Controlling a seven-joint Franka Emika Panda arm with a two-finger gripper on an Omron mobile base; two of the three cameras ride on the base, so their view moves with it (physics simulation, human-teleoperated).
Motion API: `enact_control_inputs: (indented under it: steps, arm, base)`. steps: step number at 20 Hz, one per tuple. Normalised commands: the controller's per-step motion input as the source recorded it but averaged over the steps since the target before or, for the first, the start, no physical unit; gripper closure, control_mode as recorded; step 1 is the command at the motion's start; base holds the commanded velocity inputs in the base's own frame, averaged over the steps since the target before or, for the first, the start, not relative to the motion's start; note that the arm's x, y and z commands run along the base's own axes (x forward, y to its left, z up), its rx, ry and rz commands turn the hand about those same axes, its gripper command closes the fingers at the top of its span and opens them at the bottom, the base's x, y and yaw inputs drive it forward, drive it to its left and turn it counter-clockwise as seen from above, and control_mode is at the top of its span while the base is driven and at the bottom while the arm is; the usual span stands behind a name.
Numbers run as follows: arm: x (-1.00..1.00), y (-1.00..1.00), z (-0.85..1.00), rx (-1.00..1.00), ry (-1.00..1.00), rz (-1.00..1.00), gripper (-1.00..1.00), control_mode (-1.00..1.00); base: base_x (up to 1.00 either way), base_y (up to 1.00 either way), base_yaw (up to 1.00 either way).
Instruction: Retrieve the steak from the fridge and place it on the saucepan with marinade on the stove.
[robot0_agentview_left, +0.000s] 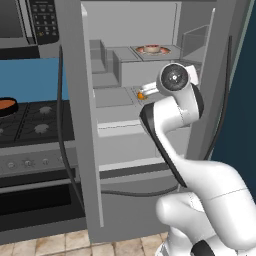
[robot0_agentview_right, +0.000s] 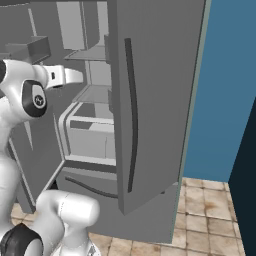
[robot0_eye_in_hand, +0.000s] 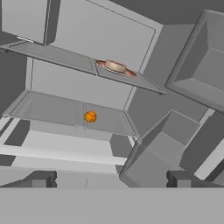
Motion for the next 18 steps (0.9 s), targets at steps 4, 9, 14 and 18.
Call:
enact_control_inputs:
  steps: [4, 9, 14, 18]
  arm:
    - [0.48, 0.0, -0.09, 0.0, 0.0, 0.0, -1.0, -1.0]
    - [0.54, 0.0, -0.11, 0.0, 0.0, 0.0, -1.0, -1.0]
    - [0.52, 0.0, -0.11, 0.0, 0.0, 0.0, -1.0, -1.0]
    - [0.49, 0.0, -0.09, 0.0, 0.0, 0.0, -1.0, -1.0]
  base:
    - [0.0, 0.0, 0.0]
    - [0.0, 0.0, 0.0]
    - [0.0, 0.0, 0.0]
    - [0.0, 0.0, 0.0]
